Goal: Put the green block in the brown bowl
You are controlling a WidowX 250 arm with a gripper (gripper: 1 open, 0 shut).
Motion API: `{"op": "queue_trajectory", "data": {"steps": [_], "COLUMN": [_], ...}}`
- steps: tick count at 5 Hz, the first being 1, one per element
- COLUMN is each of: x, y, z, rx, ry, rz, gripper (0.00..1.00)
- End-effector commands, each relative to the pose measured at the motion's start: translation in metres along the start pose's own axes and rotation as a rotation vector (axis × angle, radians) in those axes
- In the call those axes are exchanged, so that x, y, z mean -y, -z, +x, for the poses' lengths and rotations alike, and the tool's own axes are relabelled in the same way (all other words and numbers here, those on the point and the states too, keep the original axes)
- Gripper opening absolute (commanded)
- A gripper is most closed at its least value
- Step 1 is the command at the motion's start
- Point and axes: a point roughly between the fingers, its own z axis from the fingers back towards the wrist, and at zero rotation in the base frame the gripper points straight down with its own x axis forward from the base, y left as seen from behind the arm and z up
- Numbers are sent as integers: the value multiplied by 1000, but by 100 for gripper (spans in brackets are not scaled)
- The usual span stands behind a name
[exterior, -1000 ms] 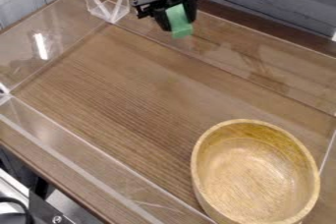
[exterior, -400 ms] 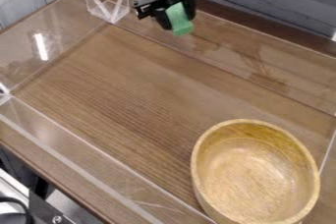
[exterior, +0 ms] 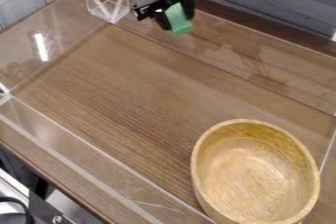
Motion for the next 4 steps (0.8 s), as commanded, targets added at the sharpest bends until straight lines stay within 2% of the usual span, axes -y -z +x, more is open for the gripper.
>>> {"op": "queue_trajectory", "data": {"steps": [1, 3, 4], "x": [15, 39, 38], "y": [-22, -64, -84], "z": [10, -95, -125], "rx": [68, -84, -134], "ry": [3, 285, 400], "rz": [-60, -179, -218], "gripper": [0, 0, 0]}}
